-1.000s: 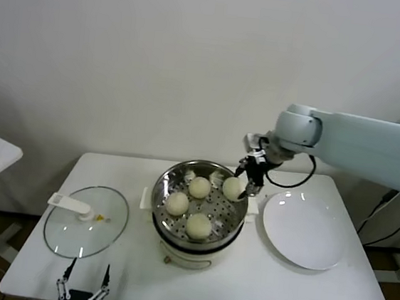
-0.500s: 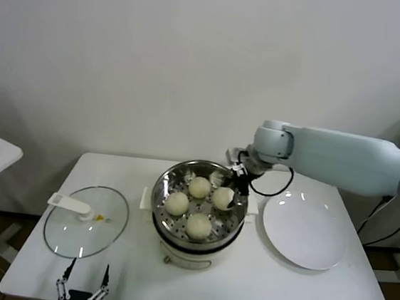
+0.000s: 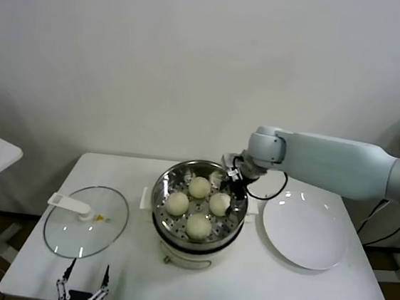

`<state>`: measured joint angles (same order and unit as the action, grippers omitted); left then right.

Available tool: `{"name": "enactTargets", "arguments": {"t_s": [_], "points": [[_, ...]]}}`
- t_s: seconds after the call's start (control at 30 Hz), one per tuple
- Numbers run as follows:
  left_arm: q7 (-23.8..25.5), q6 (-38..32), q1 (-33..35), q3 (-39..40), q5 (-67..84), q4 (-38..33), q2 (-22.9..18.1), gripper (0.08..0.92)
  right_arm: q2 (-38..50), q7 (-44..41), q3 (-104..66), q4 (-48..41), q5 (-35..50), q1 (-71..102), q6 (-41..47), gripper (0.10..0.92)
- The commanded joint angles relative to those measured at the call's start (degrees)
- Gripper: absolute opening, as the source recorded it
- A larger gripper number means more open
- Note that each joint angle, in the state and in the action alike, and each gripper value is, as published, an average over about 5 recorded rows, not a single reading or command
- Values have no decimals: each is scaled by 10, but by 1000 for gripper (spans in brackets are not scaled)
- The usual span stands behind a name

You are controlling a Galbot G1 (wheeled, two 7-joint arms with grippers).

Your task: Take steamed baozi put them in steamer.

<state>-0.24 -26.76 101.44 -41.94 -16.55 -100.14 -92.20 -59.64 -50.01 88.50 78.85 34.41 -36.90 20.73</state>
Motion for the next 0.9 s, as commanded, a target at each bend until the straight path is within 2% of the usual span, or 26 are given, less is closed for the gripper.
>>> {"name": "enactTargets", "arguments": {"t_s": [0.03,0.2,0.4,0.63,0.9], "points": [[0,0,3,0,-3,-4,-3,823,15,-2,-7,6,18,-30,-13,794],[0,0,6,-1,-3,-9,-2,823,68,44,-43,40,37,-49,-2,822],[-4,-1,7,1,-3,-13,-2,823,189,212,-178,133,93,43,31,823],[-4,-1,9,8,-7,-18,-3,823,294,327,-388,211,71,230,25,823],[-7,-3,12,10,-11,-18,-6,823,338,419,-705,287,55,582,-32,823]]}}
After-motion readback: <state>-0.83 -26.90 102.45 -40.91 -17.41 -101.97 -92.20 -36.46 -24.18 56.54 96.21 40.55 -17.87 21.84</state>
